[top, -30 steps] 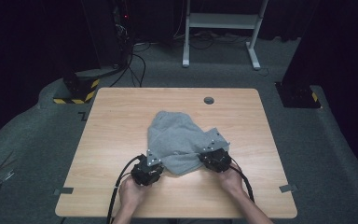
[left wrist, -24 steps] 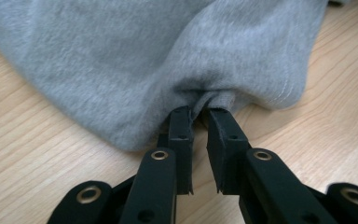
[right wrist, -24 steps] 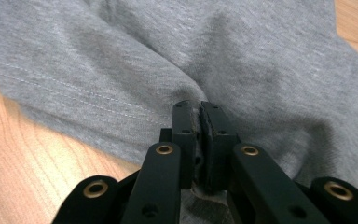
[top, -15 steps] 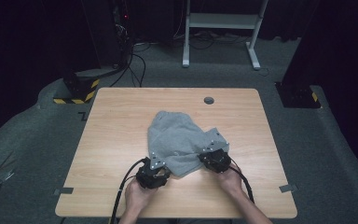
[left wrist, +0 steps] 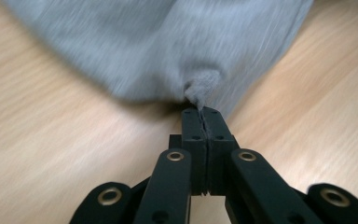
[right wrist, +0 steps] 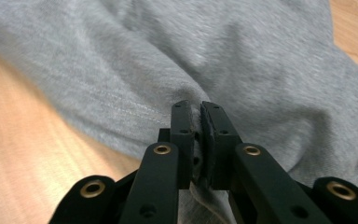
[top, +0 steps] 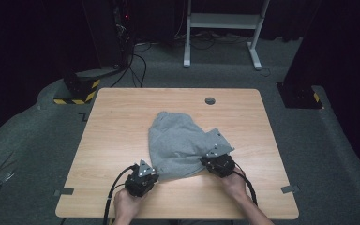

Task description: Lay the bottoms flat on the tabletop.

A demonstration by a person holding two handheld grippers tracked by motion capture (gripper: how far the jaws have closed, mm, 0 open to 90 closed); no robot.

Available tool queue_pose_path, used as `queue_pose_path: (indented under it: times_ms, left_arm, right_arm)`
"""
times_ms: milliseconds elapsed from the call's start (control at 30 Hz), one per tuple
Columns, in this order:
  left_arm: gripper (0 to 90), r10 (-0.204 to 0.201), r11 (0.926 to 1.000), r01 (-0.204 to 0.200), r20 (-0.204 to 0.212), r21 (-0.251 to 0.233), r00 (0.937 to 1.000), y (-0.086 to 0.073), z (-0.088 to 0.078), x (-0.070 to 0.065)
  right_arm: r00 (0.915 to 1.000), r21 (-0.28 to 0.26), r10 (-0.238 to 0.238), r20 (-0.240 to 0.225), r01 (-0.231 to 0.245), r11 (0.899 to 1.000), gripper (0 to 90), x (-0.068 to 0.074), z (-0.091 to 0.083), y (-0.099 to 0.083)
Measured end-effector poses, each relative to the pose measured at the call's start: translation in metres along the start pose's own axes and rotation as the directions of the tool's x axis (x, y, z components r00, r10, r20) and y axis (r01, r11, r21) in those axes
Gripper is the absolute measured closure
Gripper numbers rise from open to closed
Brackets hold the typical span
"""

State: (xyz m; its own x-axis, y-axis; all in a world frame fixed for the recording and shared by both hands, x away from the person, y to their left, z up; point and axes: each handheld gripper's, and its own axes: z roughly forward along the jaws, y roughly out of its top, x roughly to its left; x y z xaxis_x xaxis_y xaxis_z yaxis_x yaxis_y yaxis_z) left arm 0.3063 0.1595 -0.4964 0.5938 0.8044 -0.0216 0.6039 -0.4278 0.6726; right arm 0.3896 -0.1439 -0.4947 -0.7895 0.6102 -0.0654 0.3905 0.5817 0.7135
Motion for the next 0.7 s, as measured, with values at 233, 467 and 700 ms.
queue_pose_path:
  times_ms: [233,467,700]
  left_arm:
    - [61.9,-0.055,0.9956,0.054,-0.009,-0.077,0.9984,0.009,-0.006,0.002]
    - [47.8,0.001,0.9986,-0.001,0.011,-0.054,0.9999,0.035,0.024,-0.016]
    - [68.8,0.001,0.9998,-0.002,-0.048,-0.019,0.9988,0.039,0.045,-0.015]
  right_arm:
    - [0.9999,-0.066,0.004,-0.01,-0.005,0.998,70.9,0.002,-0.014,0.004]
    - [0.99,-0.093,0.122,0.071,-0.115,0.989,65.0,-0.026,-0.027,-0.002]
    - [0.9646,-0.03,0.206,0.165,-0.203,0.979,64.5,-0.052,-0.023,-0.021]
